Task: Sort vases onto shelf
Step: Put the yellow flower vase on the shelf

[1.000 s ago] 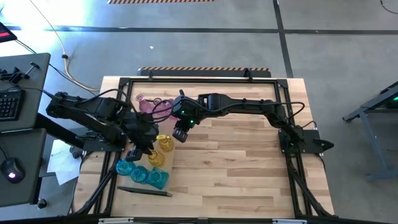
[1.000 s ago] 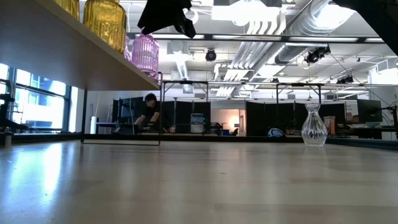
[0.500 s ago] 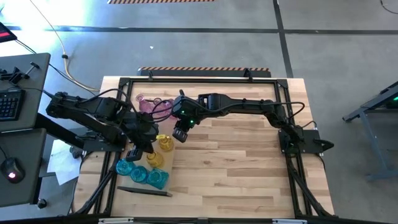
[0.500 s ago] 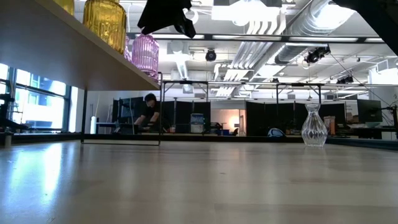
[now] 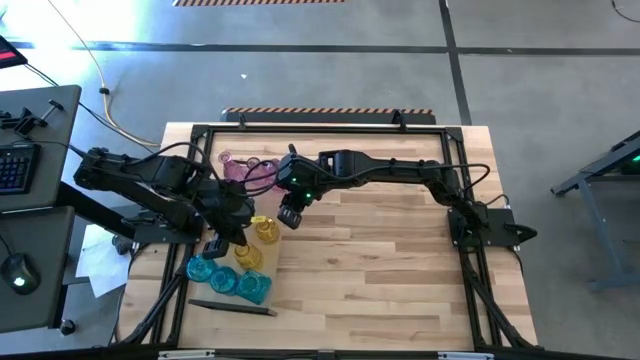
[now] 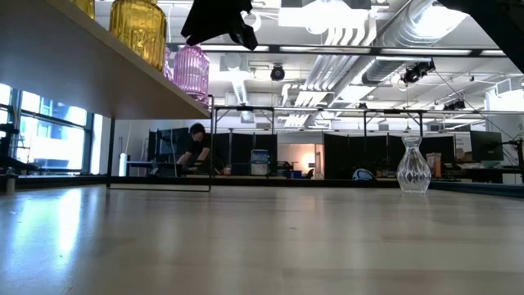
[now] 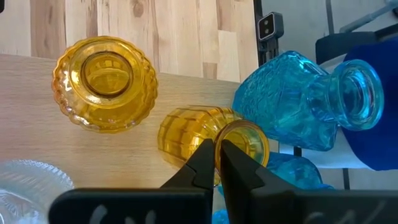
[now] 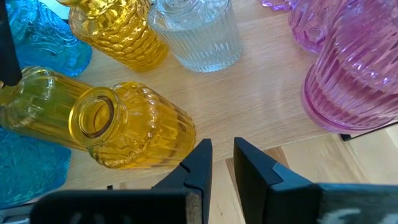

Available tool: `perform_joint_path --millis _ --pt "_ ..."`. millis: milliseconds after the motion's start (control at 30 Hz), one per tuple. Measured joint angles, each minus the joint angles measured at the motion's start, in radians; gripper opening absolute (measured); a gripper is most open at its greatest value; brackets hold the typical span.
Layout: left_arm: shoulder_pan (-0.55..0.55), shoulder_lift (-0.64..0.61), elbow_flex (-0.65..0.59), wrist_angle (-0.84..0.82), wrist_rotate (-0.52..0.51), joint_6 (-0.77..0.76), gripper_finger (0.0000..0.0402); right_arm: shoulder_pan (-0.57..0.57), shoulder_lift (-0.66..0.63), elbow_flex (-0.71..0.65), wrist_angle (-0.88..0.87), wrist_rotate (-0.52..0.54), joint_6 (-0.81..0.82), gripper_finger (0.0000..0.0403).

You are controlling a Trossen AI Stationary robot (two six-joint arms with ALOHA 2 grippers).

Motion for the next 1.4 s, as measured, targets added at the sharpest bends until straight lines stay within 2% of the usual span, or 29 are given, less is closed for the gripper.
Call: perform_joint_path --millis 1133,1400 --pt "0.001 -0.033 0.002 -0.057 -0.134 0.001 0.0003 0.002 0.000 0.000 0.000 -0.008 0.003 0.0048" --pt "0.037 -0.037 0.003 -0.081 -0.165 0.019 0.0003 0.002 0.000 0.000 0.000 -0.009 0.004 0.0048"
